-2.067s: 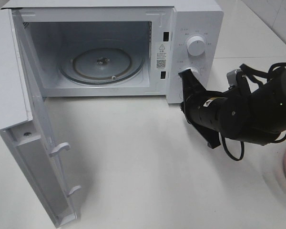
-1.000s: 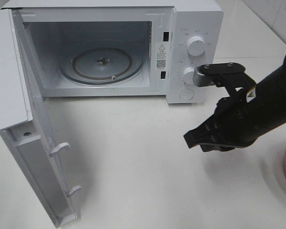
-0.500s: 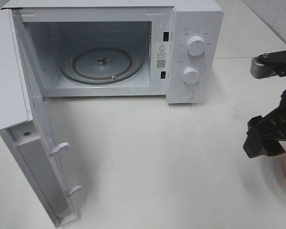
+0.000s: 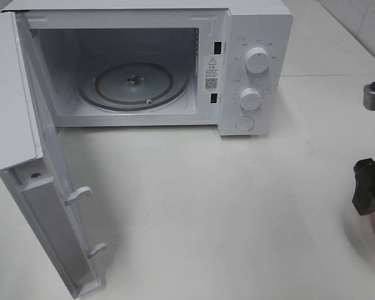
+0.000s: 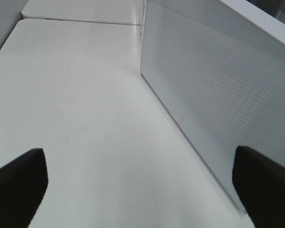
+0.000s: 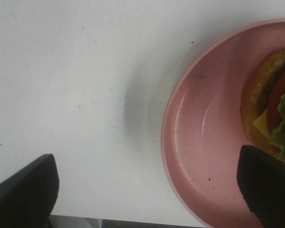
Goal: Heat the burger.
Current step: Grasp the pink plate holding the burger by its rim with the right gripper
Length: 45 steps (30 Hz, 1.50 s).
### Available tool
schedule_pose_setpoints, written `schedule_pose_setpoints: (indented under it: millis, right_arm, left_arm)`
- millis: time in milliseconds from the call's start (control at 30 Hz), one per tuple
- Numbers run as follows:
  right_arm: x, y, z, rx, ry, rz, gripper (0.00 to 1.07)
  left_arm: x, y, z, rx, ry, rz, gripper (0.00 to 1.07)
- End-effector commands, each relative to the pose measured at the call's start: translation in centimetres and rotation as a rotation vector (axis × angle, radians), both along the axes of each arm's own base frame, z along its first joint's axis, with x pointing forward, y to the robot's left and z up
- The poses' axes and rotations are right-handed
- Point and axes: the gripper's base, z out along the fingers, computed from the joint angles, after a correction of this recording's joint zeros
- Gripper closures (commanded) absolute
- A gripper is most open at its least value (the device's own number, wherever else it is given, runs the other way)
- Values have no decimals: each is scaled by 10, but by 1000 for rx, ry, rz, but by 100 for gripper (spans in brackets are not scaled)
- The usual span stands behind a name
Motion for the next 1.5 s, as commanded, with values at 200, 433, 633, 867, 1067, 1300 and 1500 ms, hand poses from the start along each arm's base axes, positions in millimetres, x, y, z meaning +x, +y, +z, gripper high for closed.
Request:
schedule_pose_setpoints:
  millis: [200, 433, 633, 867, 1067, 1300, 1500]
  right_arm:
    - [15, -6, -23, -15, 42, -45, 10]
    - [21, -6, -42, -29, 74, -55, 11]
    - [16, -6, -69, -30, 132, -68, 13]
    - [19, -6, -85, -40, 143, -72, 14]
    - [23, -8, -95, -58, 146, -81, 17]
    - [23, -8, -103, -67, 179, -76, 24]
    - [21, -9, -106, -76, 211, -81, 40]
  left_arm:
    - [-2, 0, -1, -2, -12, 0, 9]
    - [-2, 0, -1, -2, -12, 0, 9]
    - [-2, 0, -1, -2, -12, 0, 9]
    - [-2, 0, -1, -2, -12, 0, 9]
    - [-2, 0, -1, -2, -12, 0, 9]
    - [-2, 0, -1, -2, -12, 0, 9]
    - [-2, 0, -1, -2, -12, 0, 9]
